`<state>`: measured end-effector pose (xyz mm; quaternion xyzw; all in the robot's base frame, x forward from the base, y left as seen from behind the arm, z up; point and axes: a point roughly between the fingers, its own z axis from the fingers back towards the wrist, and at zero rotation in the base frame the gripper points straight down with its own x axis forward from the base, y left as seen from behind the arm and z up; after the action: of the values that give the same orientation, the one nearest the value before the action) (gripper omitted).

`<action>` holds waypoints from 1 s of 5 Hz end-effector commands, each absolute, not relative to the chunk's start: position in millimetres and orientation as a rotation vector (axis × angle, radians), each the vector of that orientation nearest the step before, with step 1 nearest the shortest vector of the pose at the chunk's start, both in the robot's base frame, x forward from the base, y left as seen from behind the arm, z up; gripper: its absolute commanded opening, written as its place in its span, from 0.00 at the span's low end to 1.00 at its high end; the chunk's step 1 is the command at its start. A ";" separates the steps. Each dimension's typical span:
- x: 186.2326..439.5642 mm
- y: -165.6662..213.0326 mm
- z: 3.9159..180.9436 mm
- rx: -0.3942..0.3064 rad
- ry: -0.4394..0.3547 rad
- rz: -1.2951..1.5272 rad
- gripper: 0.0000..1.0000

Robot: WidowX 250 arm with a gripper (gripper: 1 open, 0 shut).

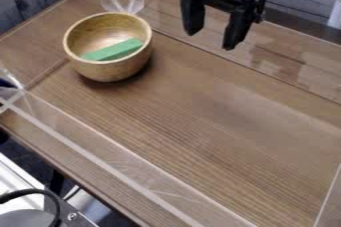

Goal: Remove the green block from inside the brown bowl and put it on the table

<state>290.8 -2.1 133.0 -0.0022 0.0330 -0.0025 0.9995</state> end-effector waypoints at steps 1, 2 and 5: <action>283.7 14.5 129.5 0.000 0.077 0.012 1.00; 265.7 40.2 124.4 0.001 0.072 0.039 1.00; 252.9 119.9 126.1 0.015 0.017 0.100 1.00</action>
<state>243.3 113.1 110.4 -0.0072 0.0383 0.0518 0.9979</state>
